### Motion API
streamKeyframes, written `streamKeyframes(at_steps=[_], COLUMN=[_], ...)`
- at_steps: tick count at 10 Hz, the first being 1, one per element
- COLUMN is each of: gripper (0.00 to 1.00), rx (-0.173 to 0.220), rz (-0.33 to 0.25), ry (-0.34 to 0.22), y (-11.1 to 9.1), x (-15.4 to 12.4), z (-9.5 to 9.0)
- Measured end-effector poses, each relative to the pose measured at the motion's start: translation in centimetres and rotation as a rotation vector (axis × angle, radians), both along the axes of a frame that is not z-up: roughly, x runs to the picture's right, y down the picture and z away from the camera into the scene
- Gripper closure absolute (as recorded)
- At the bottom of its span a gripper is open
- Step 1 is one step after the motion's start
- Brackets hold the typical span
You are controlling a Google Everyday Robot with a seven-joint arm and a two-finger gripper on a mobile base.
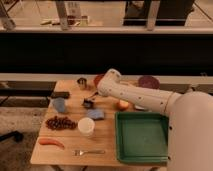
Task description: Wipe table surface with brush
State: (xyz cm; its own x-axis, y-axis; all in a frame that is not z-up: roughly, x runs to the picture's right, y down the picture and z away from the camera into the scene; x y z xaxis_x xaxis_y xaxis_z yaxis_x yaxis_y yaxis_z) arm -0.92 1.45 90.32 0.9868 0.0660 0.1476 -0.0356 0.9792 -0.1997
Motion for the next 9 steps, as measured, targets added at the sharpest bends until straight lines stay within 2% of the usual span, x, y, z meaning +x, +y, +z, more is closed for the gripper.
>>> streamKeyframes(at_steps=[2,5,9], gripper=[0.95,0.95,0.95], rx=[0.003,0.009,0.03], rz=[0.011,0.004,-0.016], ry=[0.015,0.019,0.008], y=[0.1,-0.1,-2.1], x=[0.8,0.2,-1.6], z=[-0.1,0.0,1.6])
